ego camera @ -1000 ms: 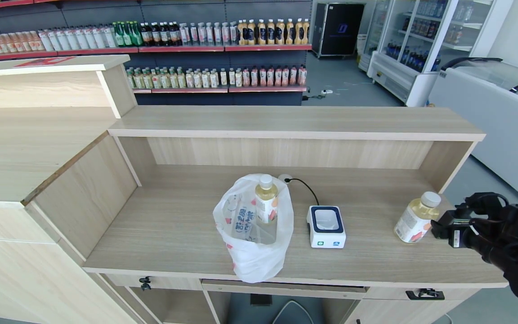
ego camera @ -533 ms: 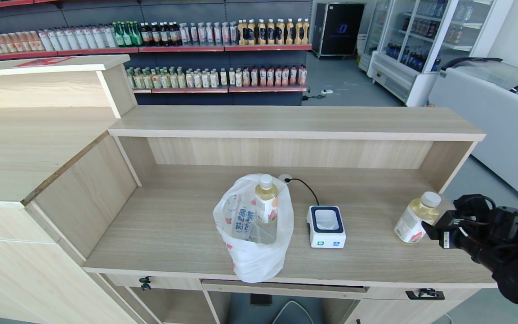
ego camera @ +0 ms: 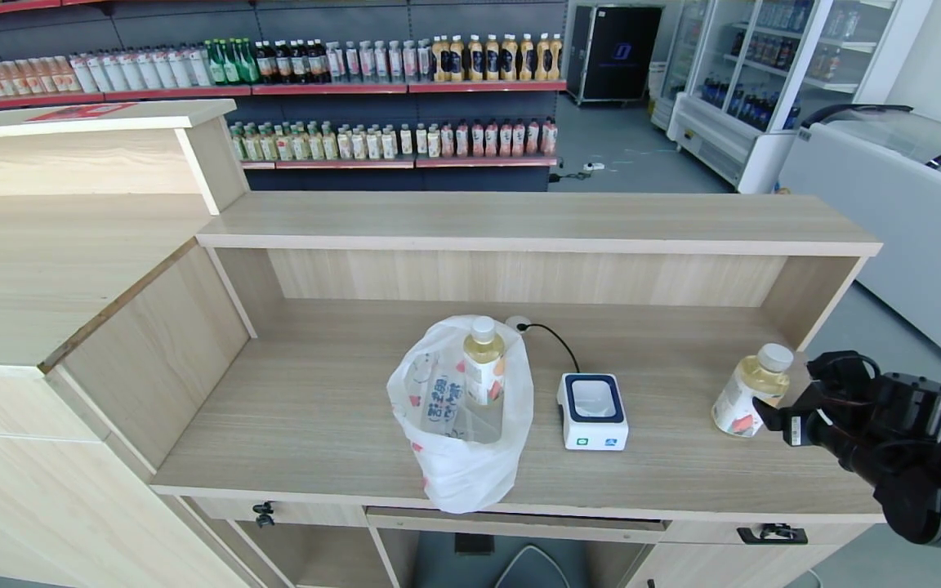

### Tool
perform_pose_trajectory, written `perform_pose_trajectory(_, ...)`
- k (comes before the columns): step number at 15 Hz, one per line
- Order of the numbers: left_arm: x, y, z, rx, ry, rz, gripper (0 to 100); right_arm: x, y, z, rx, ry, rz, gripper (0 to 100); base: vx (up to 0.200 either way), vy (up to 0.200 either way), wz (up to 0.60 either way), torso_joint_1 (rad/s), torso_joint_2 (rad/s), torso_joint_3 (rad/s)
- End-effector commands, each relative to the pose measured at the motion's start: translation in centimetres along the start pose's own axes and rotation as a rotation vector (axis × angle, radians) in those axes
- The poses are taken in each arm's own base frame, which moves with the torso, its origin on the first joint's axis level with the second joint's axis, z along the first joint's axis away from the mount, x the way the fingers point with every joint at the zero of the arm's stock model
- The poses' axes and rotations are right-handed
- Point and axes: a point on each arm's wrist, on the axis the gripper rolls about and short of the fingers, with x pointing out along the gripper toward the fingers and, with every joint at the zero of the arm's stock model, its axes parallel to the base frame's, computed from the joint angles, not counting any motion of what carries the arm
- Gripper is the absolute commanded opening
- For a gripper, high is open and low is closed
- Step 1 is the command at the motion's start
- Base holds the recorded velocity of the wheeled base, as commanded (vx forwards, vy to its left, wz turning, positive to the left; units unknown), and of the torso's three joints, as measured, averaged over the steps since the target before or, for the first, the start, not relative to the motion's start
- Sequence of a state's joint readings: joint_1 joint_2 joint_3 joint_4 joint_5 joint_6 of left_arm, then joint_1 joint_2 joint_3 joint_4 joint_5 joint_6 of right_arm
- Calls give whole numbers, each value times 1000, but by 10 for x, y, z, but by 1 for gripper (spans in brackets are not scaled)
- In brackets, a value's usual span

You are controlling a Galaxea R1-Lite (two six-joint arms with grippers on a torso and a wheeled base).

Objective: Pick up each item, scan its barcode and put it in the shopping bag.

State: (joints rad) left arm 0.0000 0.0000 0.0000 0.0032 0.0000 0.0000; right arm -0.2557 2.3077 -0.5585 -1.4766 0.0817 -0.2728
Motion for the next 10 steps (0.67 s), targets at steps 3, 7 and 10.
perform_pose_trajectory(3, 0, 0, 0, 0, 0, 0, 100, 2, 11, 0, 24, -2, 36, 100, 0, 0, 0, 0, 0, 0)
perform_pose_trajectory(7, 0, 0, 0, 0, 0, 0, 100, 6, 20, -2, 80, -2, 52, 100, 0, 0, 0, 0, 0, 0)
perform_pose_trajectory(10, 0, 0, 0, 0, 0, 0, 100, 13, 23, -4, 104, -18, 17, 100, 0, 0, 0, 0, 0, 0)
